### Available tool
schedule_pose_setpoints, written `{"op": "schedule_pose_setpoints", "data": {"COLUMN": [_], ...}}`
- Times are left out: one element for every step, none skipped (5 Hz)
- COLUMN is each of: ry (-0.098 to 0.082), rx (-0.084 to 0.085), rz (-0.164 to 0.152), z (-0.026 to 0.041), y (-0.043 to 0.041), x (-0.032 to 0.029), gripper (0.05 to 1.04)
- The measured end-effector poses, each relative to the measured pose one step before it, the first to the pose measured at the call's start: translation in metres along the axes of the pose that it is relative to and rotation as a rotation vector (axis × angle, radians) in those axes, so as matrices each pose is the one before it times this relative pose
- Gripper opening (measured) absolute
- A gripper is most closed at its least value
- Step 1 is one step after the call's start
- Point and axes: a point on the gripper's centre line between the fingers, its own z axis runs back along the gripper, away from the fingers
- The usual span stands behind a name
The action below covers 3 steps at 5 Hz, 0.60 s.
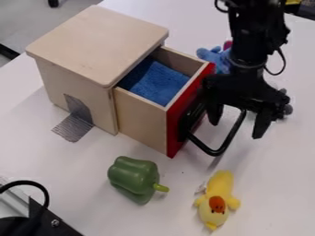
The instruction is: Open the drawer
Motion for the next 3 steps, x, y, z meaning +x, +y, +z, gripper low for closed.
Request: {"op": "schedule_pose_setpoints", "data": {"ry": [-0.024, 0.0054, 0.0071], "rx": [0.0138, 0.0058, 0.0024], "rz": [-0.0457, -0.0239, -0.0101], "z": [0.02125, 0.0096, 0.00609], "y": [-0.00468, -0.00366, -0.00042], "x": [0.00407, -0.00182, -0.00348], "gripper": [1.001, 1.001, 1.001]}}
